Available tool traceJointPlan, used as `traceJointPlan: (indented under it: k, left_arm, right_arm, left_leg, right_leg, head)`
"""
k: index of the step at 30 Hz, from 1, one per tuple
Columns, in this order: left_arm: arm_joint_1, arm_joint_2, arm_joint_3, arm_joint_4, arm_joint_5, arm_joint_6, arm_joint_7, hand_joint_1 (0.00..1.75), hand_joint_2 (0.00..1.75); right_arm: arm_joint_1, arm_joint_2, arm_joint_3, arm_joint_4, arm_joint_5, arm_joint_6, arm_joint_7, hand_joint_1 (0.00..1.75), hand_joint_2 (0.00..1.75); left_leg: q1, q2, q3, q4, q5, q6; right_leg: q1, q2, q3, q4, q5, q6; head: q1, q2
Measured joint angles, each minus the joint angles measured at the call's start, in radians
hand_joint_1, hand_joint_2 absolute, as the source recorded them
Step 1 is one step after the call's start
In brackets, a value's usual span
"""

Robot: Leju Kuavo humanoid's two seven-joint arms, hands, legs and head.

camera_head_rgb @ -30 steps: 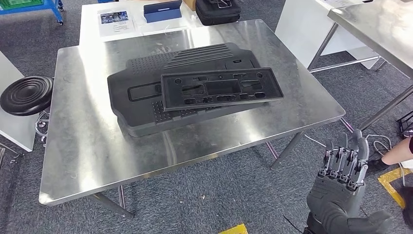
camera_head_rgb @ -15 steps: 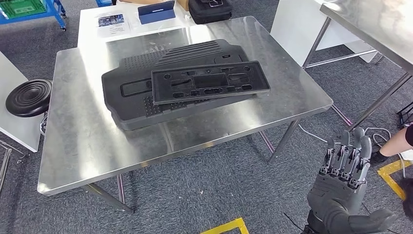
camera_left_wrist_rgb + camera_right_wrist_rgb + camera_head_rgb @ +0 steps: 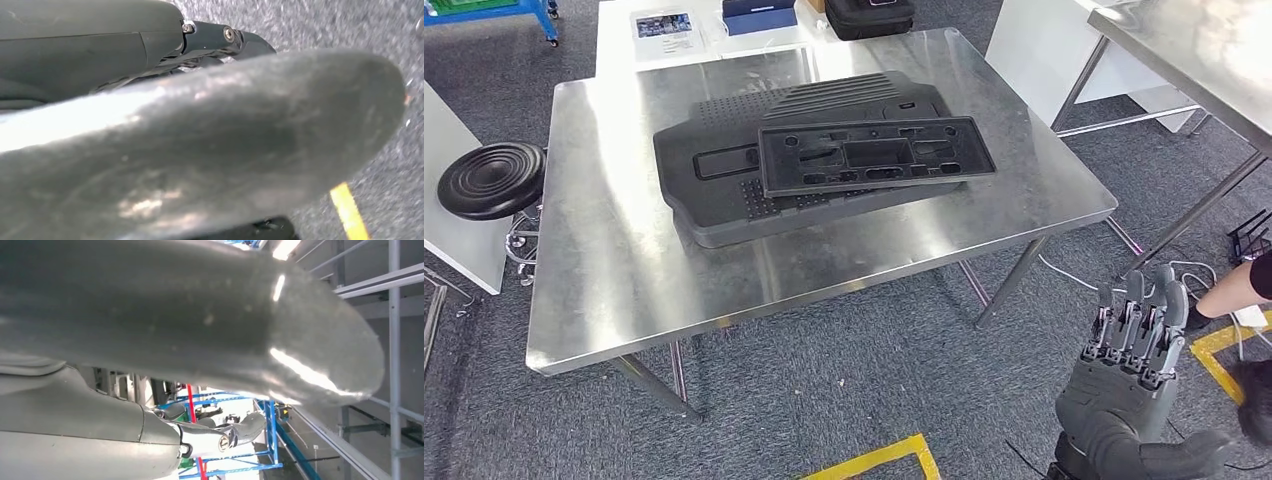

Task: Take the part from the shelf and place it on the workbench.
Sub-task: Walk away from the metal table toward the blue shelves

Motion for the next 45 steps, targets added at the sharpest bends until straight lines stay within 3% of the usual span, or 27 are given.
traceJointPlan:
  k: [1, 3, 5, 7, 9, 10, 12, 14, 15, 16, 19, 20, 23, 25, 27, 29, 30, 31, 32, 34, 36, 39, 41, 44, 45]
  left_arm:
    - [0.000, -0.001, 0.000, 0.000, 0.000, 0.000, 0.000, 0.00, 0.00]
    - [0.000, -0.002, 0.000, 0.000, 0.000, -0.001, -0.001, 0.00, 0.00]
    - [0.000, -0.003, 0.000, 0.000, 0.000, -0.001, -0.002, 0.00, 0.00]
    - [0.000, -0.003, 0.000, 0.000, 0.000, -0.002, -0.002, 0.00, 0.00]
    - [0.000, -0.004, 0.000, 0.000, 0.000, -0.002, -0.002, 0.00, 0.00]
    - [0.001, -0.004, 0.000, 0.000, 0.000, -0.002, -0.002, 0.00, 0.00]
    - [0.002, -0.004, 0.001, 0.000, 0.000, -0.002, -0.002, 0.00, 0.00]
    - [0.003, -0.004, 0.002, 0.000, 0.000, -0.003, -0.002, 0.00, 0.00]
    - [0.004, -0.004, 0.003, 0.000, 0.000, -0.003, -0.002, 0.00, 0.00]
    - [0.004, -0.004, 0.004, 0.000, 0.000, -0.003, -0.002, 0.00, 0.00]
    - [0.004, -0.002, 0.008, 0.000, 0.000, -0.003, -0.002, 0.00, 0.00]
    - [0.002, -0.002, 0.009, 0.000, 0.000, -0.003, -0.003, 0.00, 0.00]
    - [0.001, -0.002, 0.013, 0.000, -0.001, -0.002, -0.004, 0.00, 0.00]
    - [0.001, -0.002, 0.016, 0.000, -0.002, -0.002, -0.005, 0.00, 0.00]
    - [-0.001, -0.002, 0.017, 0.000, -0.002, -0.002, -0.005, 0.00, 0.00]
    - [-0.002, -0.002, 0.018, 0.000, -0.003, -0.002, -0.005, 0.00, 0.00]
    - [-0.002, -0.002, 0.018, 0.000, -0.003, -0.002, -0.005, 0.00, 0.00]
    - [-0.001, -0.003, 0.019, 0.000, -0.003, -0.002, -0.005, 0.00, 0.00]
    - [-0.002, -0.003, 0.019, 0.000, -0.004, -0.003, -0.005, 0.00, 0.00]
    - [-0.002, -0.004, 0.020, 0.000, -0.004, -0.004, -0.005, 0.00, 0.00]
    - [-0.002, -0.004, 0.021, 0.000, -0.006, -0.004, -0.006, 0.00, 0.00]
    - [-0.002, -0.004, 0.024, 0.000, -0.008, -0.004, -0.008, 0.00, 0.00]
    - [-0.001, -0.004, 0.024, 0.000, -0.009, -0.004, -0.008, 0.00, 0.00]
    - [0.000, -0.004, 0.024, 0.000, -0.010, -0.004, -0.008, 0.00, 0.00]
    - [0.000, -0.004, 0.024, 0.000, -0.011, -0.005, -0.009, 0.00, 0.00]
  right_arm:
    - [0.000, 0.000, 0.000, 0.000, 0.000, 0.000, 0.000, 0.00, 0.00]
    - [-0.001, 0.000, 0.000, 0.000, 0.000, 0.000, 0.000, 0.00, 0.00]
    - [-0.001, 0.000, 0.000, 0.000, 0.000, 0.000, 0.001, 0.00, 0.00]
    - [0.000, -0.001, 0.000, 0.000, 0.000, 0.000, 0.002, 0.00, 0.00]
    - [0.000, 0.000, 0.000, 0.000, -0.001, 0.000, 0.003, 0.00, 0.00]
    - [-0.001, 0.000, 0.000, 0.000, 0.000, 0.000, 0.003, 0.00, 0.00]
    - [0.000, 0.002, 0.000, 0.000, -0.001, 0.000, 0.003, 0.00, 0.00]
    - [0.000, 0.002, 0.000, 0.001, 0.000, 0.000, 0.003, 0.00, 0.00]
    - [0.000, 0.002, 0.000, 0.001, 0.000, 0.000, 0.003, 0.00, 0.00]
    - [0.001, 0.002, 0.000, 0.001, 0.000, 0.000, 0.003, 0.00, 0.00]
    - [0.000, 0.002, 0.000, 0.001, 0.000, 0.000, 0.003, 0.00, 0.00]
    - [0.000, 0.002, 0.000, 0.001, 0.000, 0.000, 0.003, 0.00, 0.00]
    - [0.000, 0.002, 0.001, 0.001, 0.002, -0.002, 0.003, 0.00, 0.00]
    - [0.000, 0.001, 0.001, 0.001, 0.003, -0.002, 0.003, 0.00, 0.00]
    - [0.000, -0.001, 0.001, 0.001, 0.003, -0.003, 0.003, 0.00, 0.00]
    - [0.000, -0.001, 0.001, 0.002, 0.003, -0.003, 0.003, 0.00, 0.00]
    - [0.000, -0.002, 0.001, 0.003, 0.004, -0.004, 0.003, 0.00, 0.00]
    - [0.000, -0.002, 0.001, 0.004, 0.004, -0.004, 0.003, 0.00, 0.00]
    - [0.000, -0.003, 0.001, 0.004, 0.004, -0.004, 0.003, 0.00, 0.00]
    - [-0.001, -0.003, 0.001, 0.005, 0.005, -0.005, 0.003, 0.00, 0.00]
    - [-0.002, -0.004, 0.001, 0.005, 0.006, -0.006, 0.003, 0.00, 0.00]
    - [-0.002, -0.005, 0.002, 0.007, 0.007, -0.008, 0.004, 0.00, 0.00]
    - [-0.002, -0.005, 0.003, 0.007, 0.008, -0.009, 0.004, 0.00, 0.00]
    - [-0.003, -0.006, 0.004, 0.010, 0.009, -0.010, 0.005, 0.00, 0.00]
    - [-0.003, -0.006, 0.004, 0.012, 0.009, -0.010, 0.006, 0.00, 0.00]
  left_leg:
    - [0.000, 0.000, -0.007, 0.000, 0.006, -0.002]
    - [0.000, -0.001, -0.015, 0.000, 0.016, -0.008]
    - [-0.003, -0.002, -0.017, 0.000, 0.025, -0.019]
    - [-0.003, -0.001, -0.016, -0.007, 0.035, -0.034]
    - [0.001, -0.001, -0.020, -0.009, 0.037, -0.047]
    - [0.001, 0.000, -0.028, 0.009, 0.018, -0.050]
    - [0.002, 0.000, -0.065, 0.106, -0.058, -0.054]
    - [0.002, 0.000, -0.104, 0.231, -0.124, -0.059]
    - [0.002, 0.000, -0.107, 0.259, -0.133, -0.060]
    - [0.002, 0.000, -0.089, 0.245, -0.122, -0.060]
    - [0.002, 0.001, 0.033, 0.054, -0.053, -0.053]
    - [0.000, 0.000, 0.057, 0.011, -0.042, -0.048]
    - [-0.007, 0.000, 0.057, -0.009, -0.031, -0.030]
    - [-0.004, 0.001, 0.049, -0.015, -0.019, -0.013]
    - [-0.001, 0.003, 0.037, -0.018, -0.008, -0.001]
    - [-0.001, 0.003, 0.021, -0.018, 0.003, 0.000]
    - [-0.001, 0.003, 0.014, -0.018, 0.008, -0.001]
    - [-0.001, 0.003, 0.008, -0.017, 0.012, -0.003]
    - [0.000, 0.002, 0.004, -0.017, 0.017, -0.005]
    - [0.000, 0.001, -0.001, -0.017, 0.025, -0.014]
    - [-0.004, 0.000, -0.002, -0.018, 0.033, -0.026]
    - [-0.002, 0.000, -0.005, -0.024, 0.043, -0.045]
    - [0.000, 0.000, -0.024, 0.017, 0.003, -0.053]
    - [0.001, 0.001, -0.089, 0.200, -0.114, -0.058]
    - [0.001, 0.001, -0.099, 0.243, -0.131, -0.059]
  right_leg:
    - [0.000, 0.000, 0.024, -0.030, 0.010, 0.007]
    - [0.000, 0.000, 0.120, -0.183, 0.050, 0.018]
    - [0.006, 0.000, 0.184, -0.294, 0.077, 0.012]
    - [0.014, 0.001, 0.187, -0.309, 0.089, -0.003]
    - [0.009, 0.001, 0.184, -0.316, 0.104, -0.020]
    - [0.004, 0.000, 0.183, -0.320, 0.113, -0.029]
    - [0.000, -0.002, 0.178, -0.323, 0.126, -0.041]
    - [0.004, -0.004, 0.167, -0.320, 0.133, -0.044]
    - [0.005, -0.004, 0.162, -0.318, 0.135, -0.045]
    - [0.006, -0.004, 0.158, -0.315, 0.137, -0.044]
    - [0.009, -0.004, 0.151, -0.302, 0.138, -0.041]
    - [0.011, -0.004, 0.148, -0.299, 0.138, -0.036]
    - [0.012, -0.003, 0.138, -0.299, 0.146, -0.017]
    - [0.008, -0.002, 0.121, -0.277, 0.131, -0.009]
    - [0.005, -0.001, 0.074, -0.181, 0.075, -0.012]
    - [0.003, -0.001, 0.017, -0.044, 0.014, -0.012]
    - [0.002, -0.001, 0.006, -0.009, 0.002, -0.007]
    - [0.001, -0.001, 0.016, -0.015, 0.005, 0.001]
    - [0.000, -0.001, 0.049, -0.065, 0.023, 0.011]
    - [-0.001, -0.001, 0.143, -0.222, 0.068, 0.022]
    - [0.004, 0.002, 0.189, -0.311, 0.092, 0.011]
    - [0.007, 0.004, 0.184, -0.317, 0.107, -0.017]
    - [0.001, 0.001, 0.181, -0.321, 0.121, -0.035]
    - [0.003, -0.002, 0.169, -0.320, 0.133, -0.049]
    - [0.005, -0.002, 0.164, -0.318, 0.135, -0.049]
  head:
    - [0.000, 0.000]
    - [0.000, 0.000]
    - [-0.001, 0.000]
    - [-0.002, 0.000]
    - [-0.003, 0.000]
    - [-0.005, 0.000]
    - [-0.008, 0.000]
    - [-0.008, 0.000]
    - [-0.008, 0.000]
    - [-0.008, 0.000]
    - [-0.008, 0.000]
    - [-0.008, 0.000]
    - [-0.007, 0.000]
    - [-0.006, 0.000]
    - [-0.004, 0.000]
    - [-0.002, 0.000]
    - [-0.003, 0.000]
    - [-0.002, 0.000]
    - [-0.002, 0.000]
    - [-0.002, 0.000]
    - [-0.002, 0.000]
    - [-0.003, 0.000]
    - [-0.004, 0.000]
    - [-0.005, 0.000]
    - [-0.005, 0.000]
